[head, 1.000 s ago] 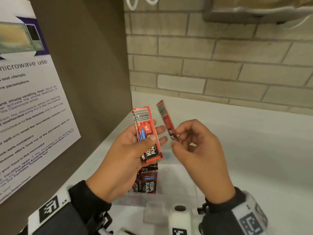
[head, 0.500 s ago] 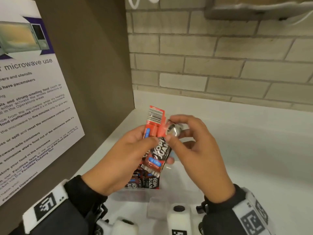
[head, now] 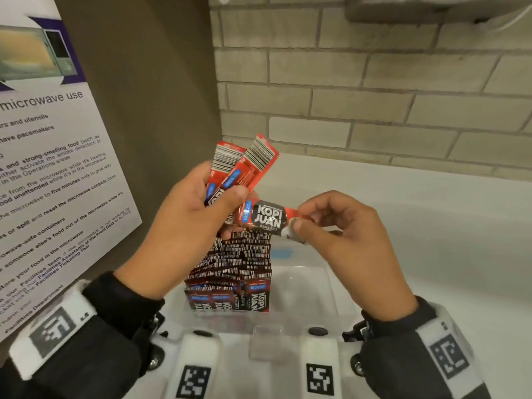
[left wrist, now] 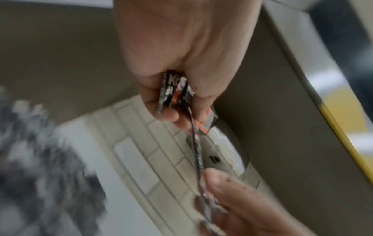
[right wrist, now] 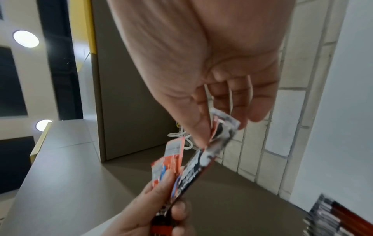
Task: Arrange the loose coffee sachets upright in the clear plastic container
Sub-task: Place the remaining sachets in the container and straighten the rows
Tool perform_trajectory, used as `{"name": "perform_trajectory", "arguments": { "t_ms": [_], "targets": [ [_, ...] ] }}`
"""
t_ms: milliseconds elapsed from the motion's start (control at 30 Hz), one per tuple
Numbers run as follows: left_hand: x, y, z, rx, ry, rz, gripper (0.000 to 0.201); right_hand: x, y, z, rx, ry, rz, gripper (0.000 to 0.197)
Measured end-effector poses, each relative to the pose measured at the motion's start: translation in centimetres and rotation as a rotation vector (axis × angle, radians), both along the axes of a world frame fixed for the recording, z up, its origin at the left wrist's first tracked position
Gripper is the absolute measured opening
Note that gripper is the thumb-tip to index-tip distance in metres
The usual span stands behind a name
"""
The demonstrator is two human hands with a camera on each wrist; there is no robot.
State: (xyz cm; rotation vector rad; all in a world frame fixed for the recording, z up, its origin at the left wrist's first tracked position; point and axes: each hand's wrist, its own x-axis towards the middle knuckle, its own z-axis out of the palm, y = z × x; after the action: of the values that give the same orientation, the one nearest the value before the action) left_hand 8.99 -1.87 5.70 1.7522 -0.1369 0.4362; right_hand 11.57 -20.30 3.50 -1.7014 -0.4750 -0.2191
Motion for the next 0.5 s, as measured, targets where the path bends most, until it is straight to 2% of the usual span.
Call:
{"name": "perform_trajectory", "arguments": {
  "t_ms": [100, 167, 233, 333, 433, 500],
  "targets": [
    [0.1, 0.5, 0.2, 0.384, -0.035, -0.029, 0.016, -0.2, 0.0, 0.0, -0.160, -0.032, 0.005, 0.017],
    [-0.2, 0.0, 0.2, 0.436, -0.039, -0.091, 0.022, -0.4, 0.1, 0.2, -0.199, -0.029, 0.065, 0.021],
    [-0.3, -0.4, 0.0, 0.370, -0.051, -0.131, 0.022, -0.5, 0.1, 0.3, -0.218, -0.009, 0.117, 0.024],
    [-0.3, 0.3, 0.1, 0.183, -0.087, -0.084, 0.012, -0.2, -0.8, -0.2, -0.185, 0.036, 0.124, 0.020],
    [-0.5, 1.8, 0.3, -0.092, -0.070, -0.021, 0.014, -0.3, -1.6, -1.7, -0.173, 0.169, 0.142, 0.017],
    [-0.8, 2.7, 0.2, -0.191, -0.065, -0.004, 0.012, -0.9, -1.2, -2.9, -0.187, 0.253, 0.166, 0.020]
  ]
}}
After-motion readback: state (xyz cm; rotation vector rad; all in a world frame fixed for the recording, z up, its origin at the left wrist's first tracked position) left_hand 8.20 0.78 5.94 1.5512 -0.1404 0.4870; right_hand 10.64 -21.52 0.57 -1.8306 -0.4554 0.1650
